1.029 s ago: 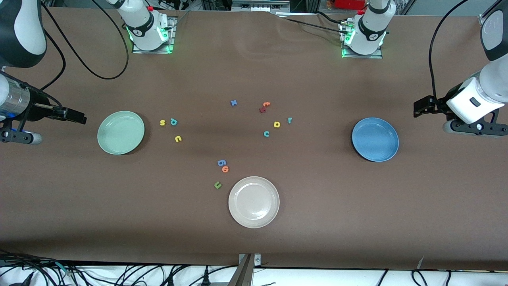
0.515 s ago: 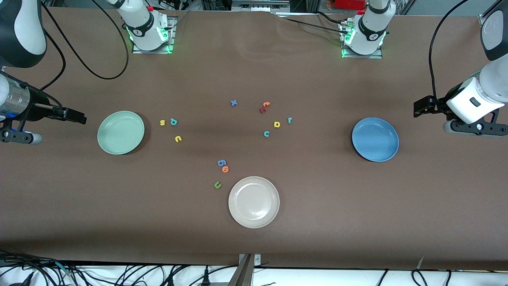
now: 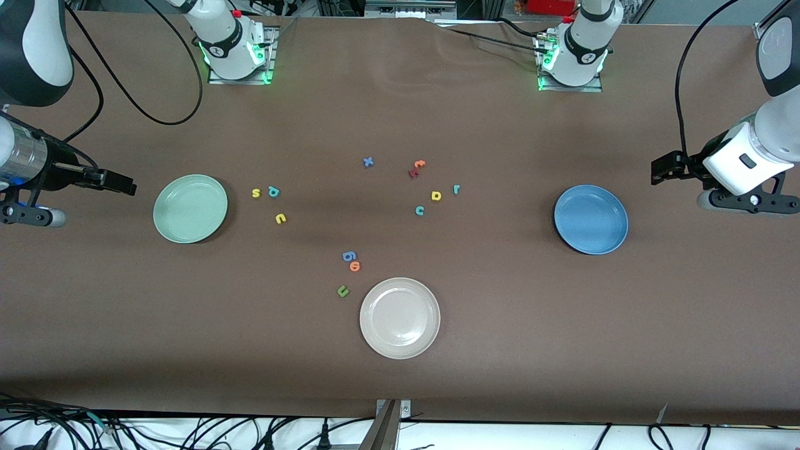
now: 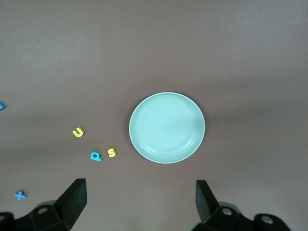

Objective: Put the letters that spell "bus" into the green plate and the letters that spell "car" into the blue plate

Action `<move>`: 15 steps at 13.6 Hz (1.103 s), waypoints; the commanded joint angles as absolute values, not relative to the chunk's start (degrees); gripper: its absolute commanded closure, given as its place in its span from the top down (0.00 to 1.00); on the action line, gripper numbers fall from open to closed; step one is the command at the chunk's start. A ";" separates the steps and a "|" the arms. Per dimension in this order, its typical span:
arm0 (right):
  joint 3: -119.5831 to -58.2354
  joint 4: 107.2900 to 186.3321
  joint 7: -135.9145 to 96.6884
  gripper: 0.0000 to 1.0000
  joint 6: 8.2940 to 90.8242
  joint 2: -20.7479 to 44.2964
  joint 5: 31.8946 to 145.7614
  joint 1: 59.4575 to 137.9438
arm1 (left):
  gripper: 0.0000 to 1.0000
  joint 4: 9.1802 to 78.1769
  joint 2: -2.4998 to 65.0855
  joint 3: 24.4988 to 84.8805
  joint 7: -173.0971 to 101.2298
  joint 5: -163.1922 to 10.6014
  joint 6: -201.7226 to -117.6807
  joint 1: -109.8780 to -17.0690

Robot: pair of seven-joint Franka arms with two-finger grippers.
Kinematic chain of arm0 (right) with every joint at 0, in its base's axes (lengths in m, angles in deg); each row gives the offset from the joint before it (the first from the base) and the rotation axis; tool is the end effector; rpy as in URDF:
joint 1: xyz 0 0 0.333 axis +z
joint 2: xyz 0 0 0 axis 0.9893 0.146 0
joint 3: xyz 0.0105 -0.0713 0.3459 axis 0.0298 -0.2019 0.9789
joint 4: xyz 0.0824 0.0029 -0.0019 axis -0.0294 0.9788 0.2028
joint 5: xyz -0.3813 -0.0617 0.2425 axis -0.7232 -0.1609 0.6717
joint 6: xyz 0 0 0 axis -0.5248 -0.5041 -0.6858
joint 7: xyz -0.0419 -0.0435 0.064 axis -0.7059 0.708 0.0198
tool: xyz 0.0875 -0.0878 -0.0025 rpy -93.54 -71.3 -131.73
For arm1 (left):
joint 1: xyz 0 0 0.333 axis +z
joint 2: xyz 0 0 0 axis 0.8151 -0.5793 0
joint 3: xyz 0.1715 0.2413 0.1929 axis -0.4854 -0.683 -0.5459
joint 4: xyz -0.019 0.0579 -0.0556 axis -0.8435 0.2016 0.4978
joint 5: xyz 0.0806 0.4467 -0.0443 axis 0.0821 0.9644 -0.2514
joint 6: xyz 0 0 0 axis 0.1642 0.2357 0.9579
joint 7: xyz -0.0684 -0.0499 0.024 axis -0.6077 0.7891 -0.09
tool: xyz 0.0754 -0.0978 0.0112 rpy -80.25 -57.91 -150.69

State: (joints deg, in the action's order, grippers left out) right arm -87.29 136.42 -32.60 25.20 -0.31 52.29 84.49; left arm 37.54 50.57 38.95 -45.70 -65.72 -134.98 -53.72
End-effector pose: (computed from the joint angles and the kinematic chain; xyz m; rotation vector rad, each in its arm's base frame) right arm 0.6749 -0.0068 0.5319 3.1072 -0.2422 -0.2389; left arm 0.6478 -0.0137 0.5460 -3.1111 0.1384 0.2061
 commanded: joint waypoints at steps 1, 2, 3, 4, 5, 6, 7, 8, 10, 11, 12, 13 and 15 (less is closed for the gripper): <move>-87.50 134.98 -33.08 1.00 24.11 0.26 53.30 84.59 | 1.00 36.34 49.97 39.00 -46.34 -65.63 -134.82 -53.54; -87.50 134.98 -33.08 1.00 24.03 0.26 53.30 84.59 | 1.00 36.34 49.97 39.00 -46.34 -65.63 -134.82 -53.54; -87.50 134.98 -33.08 1.00 24.11 0.26 53.30 84.59 | 1.00 36.34 49.97 39.00 -46.25 -65.63 -134.82 -53.54; -87.50 135.06 -33.17 1.00 24.11 0.26 53.30 84.59 | 1.00 36.34 49.97 39.00 -46.34 -65.63 -134.82 -53.54; -87.50 134.98 -33.17 1.00 24.11 0.26 53.30 84.68 | 1.00 36.34 49.97 39.00 -46.34 -65.63 -134.82 -53.54; -87.50 134.98 -33.17 1.00 24.11 0.26 53.39 84.68 | 1.00 36.34 49.80 39.00 -46.34 -65.63 -134.82 -53.54; -87.50 134.98 -33.08 1.00 24.11 0.26 53.30 84.68 | 1.00 36.34 49.80 39.00 -46.34 -65.63 -134.82 -53.54; -87.50 134.98 -33.08 1.00 24.20 0.26 53.30 84.59 | 1.00 36.34 49.80 39.00 -46.34 -65.63 -134.82 -53.54; -87.50 134.98 -32.99 1.00 24.73 0.35 53.30 84.77 | 1.00 36.25 49.80 39.00 -46.25 -65.63 -134.82 -53.54; -87.42 134.89 -32.91 1.00 24.82 0.79 53.13 85.46 | 1.00 36.25 49.80 39.00 -46.16 -65.63 -134.82 -53.54; -87.42 134.89 -32.91 1.00 24.82 1.05 53.12 85.99 | 1.00 36.08 49.80 38.91 -46.16 -65.63 -134.82 -53.54; -87.42 134.89 -33.08 1.00 24.99 1.49 53.30 86.08 | 1.00 36.08 49.80 39.00 -46.16 -65.72 -134.82 -53.54; -87.42 134.89 -33.08 1.00 25.69 2.19 53.30 87.31 | 1.00 36.08 49.80 39.00 -46.08 -67.55 -134.82 -53.81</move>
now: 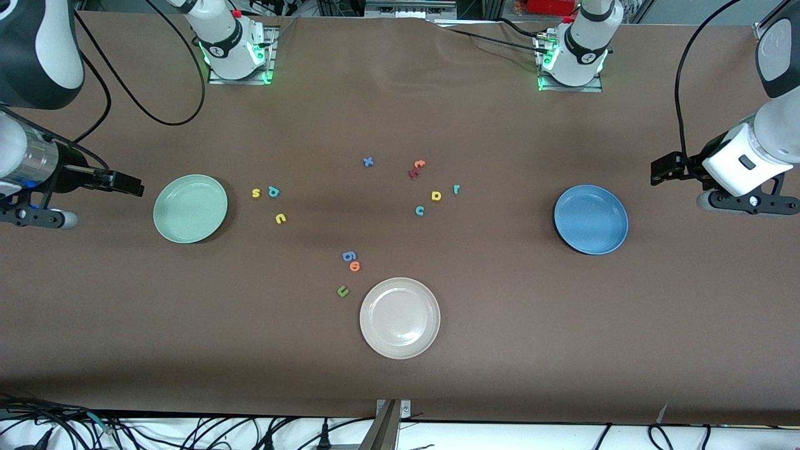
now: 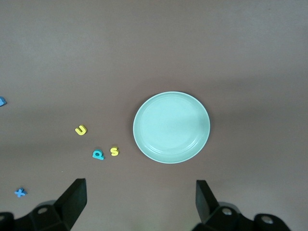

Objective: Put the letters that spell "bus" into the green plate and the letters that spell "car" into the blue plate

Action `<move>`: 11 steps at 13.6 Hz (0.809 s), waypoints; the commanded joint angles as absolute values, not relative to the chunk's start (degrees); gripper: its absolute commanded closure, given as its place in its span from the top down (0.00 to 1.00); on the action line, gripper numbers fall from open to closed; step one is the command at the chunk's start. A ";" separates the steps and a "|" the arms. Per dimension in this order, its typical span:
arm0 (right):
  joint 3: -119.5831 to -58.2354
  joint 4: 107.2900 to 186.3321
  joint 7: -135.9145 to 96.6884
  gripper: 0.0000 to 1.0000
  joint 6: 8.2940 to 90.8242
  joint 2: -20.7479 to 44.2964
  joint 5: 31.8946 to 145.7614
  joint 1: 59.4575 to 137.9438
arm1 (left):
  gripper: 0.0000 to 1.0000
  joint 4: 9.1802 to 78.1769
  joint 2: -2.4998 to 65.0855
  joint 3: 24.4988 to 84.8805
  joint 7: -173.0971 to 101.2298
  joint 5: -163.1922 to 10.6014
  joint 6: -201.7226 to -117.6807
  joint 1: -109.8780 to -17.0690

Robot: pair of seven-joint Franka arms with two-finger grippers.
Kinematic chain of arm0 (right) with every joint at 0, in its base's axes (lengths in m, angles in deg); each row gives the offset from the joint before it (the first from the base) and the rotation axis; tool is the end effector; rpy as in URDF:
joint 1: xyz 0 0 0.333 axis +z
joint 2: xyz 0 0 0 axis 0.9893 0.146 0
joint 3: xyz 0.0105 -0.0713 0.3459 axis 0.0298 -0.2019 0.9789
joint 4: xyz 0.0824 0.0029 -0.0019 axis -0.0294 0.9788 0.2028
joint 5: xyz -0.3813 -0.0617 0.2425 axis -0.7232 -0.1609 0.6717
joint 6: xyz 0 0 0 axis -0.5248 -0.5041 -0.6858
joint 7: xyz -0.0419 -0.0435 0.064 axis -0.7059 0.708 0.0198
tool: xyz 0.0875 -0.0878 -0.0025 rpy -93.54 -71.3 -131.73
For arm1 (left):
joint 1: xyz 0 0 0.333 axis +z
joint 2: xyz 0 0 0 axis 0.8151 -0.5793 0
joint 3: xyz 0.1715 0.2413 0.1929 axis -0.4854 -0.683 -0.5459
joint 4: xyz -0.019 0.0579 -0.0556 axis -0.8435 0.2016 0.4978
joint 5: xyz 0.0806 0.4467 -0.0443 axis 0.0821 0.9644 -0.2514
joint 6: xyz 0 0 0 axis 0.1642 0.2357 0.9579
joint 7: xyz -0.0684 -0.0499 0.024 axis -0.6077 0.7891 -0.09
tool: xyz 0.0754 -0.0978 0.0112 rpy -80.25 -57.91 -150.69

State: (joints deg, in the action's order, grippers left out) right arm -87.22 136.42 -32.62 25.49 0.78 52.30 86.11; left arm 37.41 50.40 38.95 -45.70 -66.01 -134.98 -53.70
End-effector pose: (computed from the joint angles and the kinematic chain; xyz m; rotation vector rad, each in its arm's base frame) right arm 0.6791 0.0134 0.5193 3.1046 -0.1966 -0.2598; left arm 0.6487 -0.0141 0.5453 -3.1163 0.1373 0.2074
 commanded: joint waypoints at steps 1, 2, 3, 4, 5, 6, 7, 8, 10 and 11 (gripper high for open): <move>-87.42 134.98 -33.08 1.00 26.31 3.07 53.21 87.92 | 1.00 36.08 49.80 38.91 -46.08 -70.53 -134.82 -53.29; -87.42 134.98 -33.17 1.00 26.92 3.77 53.04 88.89 | 1.00 36.08 49.80 38.65 -46.51 -75.43 -134.82 -53.02; -87.42 134.98 -33.52 1.00 28.14 4.82 52.86 89.77 | 1.00 36.08 49.71 38.65 -46.17 -78.52 -134.82 -52.15; -87.42 134.98 -35.18 1.00 29.55 5.79 52.77 90.91 | 1.00 36.25 49.53 38.91 -46.60 -79.42 -134.56 -52.23; -87.42 135.06 -37.02 1.00 30.00 6.76 52.77 91.53 | 1.00 36.08 49.01 39.78 -46.52 -78.56 -132.99 -53.71; -87.42 135.33 -39.30 1.00 30.18 7.64 52.95 92.75 | 1.00 36.08 48.92 40.66 -46.60 -77.25 -132.80 -55.29; -87.42 135.42 -41.41 1.00 30.87 8.60 53.21 93.63 | 1.00 36.08 48.83 40.93 -46.69 -76.71 -132.72 -55.91; -87.42 135.68 -43.17 0.99 32.19 9.66 53.30 94.77 | 1.00 36.08 48.48 41.63 -46.08 -76.88 -132.80 -56.61; -87.42 136.64 -44.59 0.99 35.35 11.77 53.48 96.80 | 1.00 36.16 46.38 41.90 -46.16 -77.24 -132.36 -58.63; -87.33 137.34 -44.60 0.99 37.10 12.82 53.48 97.59 | 1.00 36.16 46.02 41.99 -46.25 -77.24 -132.28 -60.47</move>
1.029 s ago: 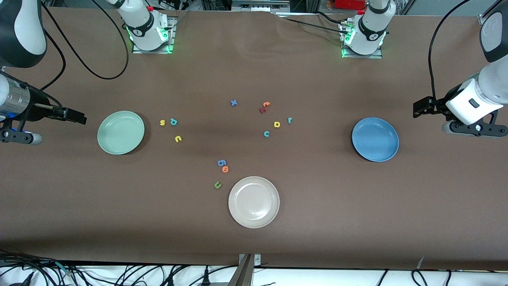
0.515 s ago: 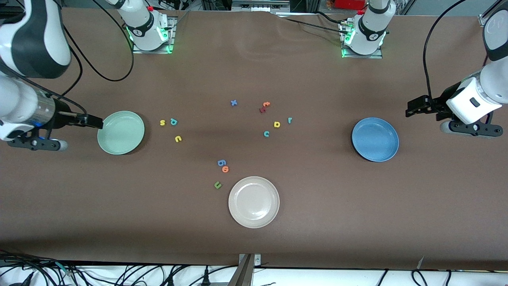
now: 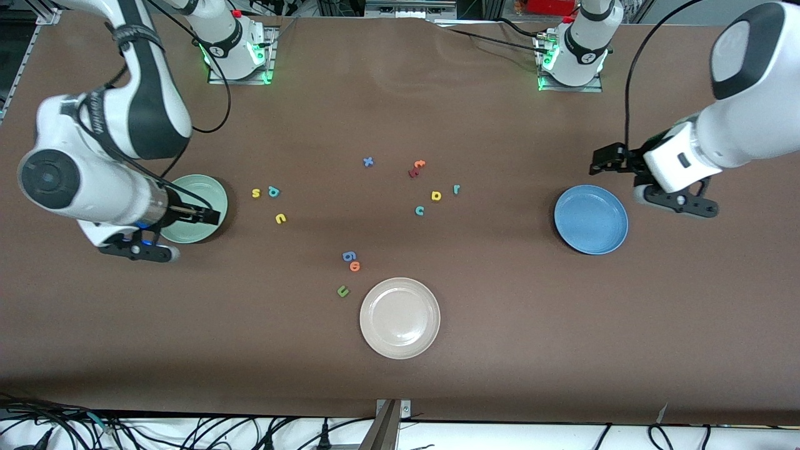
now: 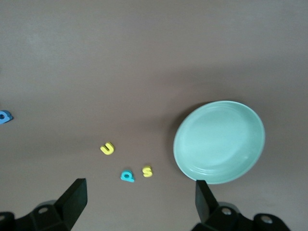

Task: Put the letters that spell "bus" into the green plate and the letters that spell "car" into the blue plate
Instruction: 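Reach the right gripper to the yellow u while the left gripper reaches cyan letters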

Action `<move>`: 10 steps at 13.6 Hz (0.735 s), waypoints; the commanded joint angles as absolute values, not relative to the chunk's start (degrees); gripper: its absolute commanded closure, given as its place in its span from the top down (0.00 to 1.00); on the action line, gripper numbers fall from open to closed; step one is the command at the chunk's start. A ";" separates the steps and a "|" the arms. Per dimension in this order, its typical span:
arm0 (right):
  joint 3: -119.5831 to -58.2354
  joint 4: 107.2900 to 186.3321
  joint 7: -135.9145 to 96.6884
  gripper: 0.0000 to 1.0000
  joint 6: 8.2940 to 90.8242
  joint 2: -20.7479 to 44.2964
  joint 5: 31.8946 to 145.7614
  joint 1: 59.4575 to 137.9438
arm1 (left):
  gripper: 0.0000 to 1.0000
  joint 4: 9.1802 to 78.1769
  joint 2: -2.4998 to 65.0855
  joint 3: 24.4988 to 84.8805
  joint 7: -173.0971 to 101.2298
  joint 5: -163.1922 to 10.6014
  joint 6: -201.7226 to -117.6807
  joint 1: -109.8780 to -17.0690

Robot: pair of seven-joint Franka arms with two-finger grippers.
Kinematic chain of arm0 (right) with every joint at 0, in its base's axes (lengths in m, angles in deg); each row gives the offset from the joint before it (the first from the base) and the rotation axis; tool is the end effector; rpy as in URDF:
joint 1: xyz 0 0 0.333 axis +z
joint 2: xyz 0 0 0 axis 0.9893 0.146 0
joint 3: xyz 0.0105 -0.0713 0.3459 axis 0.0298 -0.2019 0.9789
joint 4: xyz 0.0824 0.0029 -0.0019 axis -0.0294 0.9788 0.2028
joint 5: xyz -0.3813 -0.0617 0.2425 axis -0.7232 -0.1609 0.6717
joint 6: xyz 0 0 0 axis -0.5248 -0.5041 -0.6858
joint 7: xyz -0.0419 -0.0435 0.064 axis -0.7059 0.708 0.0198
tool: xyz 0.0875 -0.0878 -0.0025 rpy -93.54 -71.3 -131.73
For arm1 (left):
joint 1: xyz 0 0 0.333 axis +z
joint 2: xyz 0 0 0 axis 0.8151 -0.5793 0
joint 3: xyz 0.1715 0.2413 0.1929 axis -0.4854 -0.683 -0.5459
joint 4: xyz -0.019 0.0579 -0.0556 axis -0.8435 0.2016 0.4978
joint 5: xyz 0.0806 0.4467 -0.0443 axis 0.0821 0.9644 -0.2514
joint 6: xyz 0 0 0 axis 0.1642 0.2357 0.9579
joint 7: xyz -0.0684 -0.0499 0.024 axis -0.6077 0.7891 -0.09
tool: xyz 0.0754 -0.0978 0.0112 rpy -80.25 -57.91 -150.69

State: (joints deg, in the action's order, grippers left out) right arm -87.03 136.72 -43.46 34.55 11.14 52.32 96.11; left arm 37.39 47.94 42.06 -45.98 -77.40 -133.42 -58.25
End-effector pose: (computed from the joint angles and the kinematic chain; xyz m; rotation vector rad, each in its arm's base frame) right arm 0.7088 0.1430 0.3998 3.0544 -0.2095 -0.2829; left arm 0.6426 -0.1229 0.5183 2.9294 -0.3010 -0.3119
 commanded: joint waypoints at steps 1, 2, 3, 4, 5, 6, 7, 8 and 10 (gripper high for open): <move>-87.24 138.65 -44.51 0.99 39.47 13.61 53.48 98.99 | 1.00 36.16 45.75 41.99 -46.60 -77.24 -132.27 -62.75; -87.15 140.84 -44.33 0.99 42.37 13.80 53.39 100.14 | 1.00 36.34 43.92 41.90 -46.17 -77.15 -132.27 -65.04; -87.06 143.91 -43.72 0.99 46.05 13.80 53.39 100.84 | 1.00 36.43 43.04 41.99 -46.25 -77.32 -132.10 -65.93; -86.89 147.07 -42.85 0.99 49.48 13.80 53.39 100.94 | 1.00 36.34 42.59 41.99 -46.25 -77.76 -131.84 -66.46; -86.02 149.45 -40.05 0.99 52.04 13.80 53.39 100.94 | 1.00 36.43 41.72 41.99 -45.90 -78.72 -132.53 -67.33; -85.92 151.31 -36.37 0.99 53.63 13.80 53.48 100.94 | 1.00 36.78 41.62 41.99 -45.81 -79.08 -134.97 -68.30; -85.92 153.41 -33.64 0.99 55.21 13.80 53.56 100.94 | 1.00 37.30 41.45 42.16 -45.46 -79.17 -136.91 -70.14; -85.92 155.78 -30.91 0.99 56.53 13.80 53.56 100.85 | 1.00 37.92 41.10 42.16 -44.24 -79.17 -137.45 -71.03; -85.92 160.35 -27.21 0.99 60.83 13.80 53.65 100.41 | 1.00 41.25 41.53 42.34 -41.95 -78.56 -142.53 -72.87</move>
